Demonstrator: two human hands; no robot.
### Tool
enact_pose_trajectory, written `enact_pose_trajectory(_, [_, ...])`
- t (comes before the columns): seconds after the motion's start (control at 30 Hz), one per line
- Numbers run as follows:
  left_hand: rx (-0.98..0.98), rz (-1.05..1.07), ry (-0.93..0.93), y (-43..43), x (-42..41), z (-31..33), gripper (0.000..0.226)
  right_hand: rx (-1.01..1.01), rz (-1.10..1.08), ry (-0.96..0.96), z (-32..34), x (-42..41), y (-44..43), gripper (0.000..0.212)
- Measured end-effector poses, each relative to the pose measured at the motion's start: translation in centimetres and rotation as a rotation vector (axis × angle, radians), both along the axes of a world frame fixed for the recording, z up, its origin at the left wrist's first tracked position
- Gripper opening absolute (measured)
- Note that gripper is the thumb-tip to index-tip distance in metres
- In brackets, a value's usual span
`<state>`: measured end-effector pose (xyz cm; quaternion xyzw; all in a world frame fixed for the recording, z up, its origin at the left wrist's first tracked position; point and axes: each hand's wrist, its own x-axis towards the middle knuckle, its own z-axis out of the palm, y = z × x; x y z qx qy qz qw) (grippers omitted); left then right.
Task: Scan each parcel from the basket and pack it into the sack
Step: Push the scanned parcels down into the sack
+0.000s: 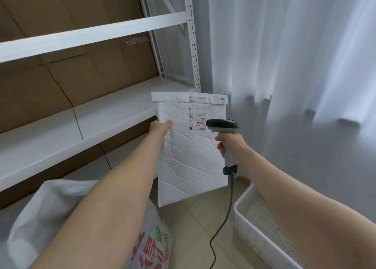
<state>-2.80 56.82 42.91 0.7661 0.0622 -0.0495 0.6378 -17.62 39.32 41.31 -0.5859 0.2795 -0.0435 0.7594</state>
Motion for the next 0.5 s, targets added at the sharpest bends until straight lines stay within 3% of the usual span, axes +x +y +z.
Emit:
enact_pose_trajectory(0.27, [0.013,0.073,-0.03,6.4,-1.2,1.4,0.032,-0.012,0.021,-0.029,0.0,1.1,3.5,0.004])
enact_pose_trajectory(0.5, [0.038,0.336,-0.031,19.5,0.7,1.7,0.024,-0.113,-0.021,0.069,-1.6,5.4,8.7,0.03])
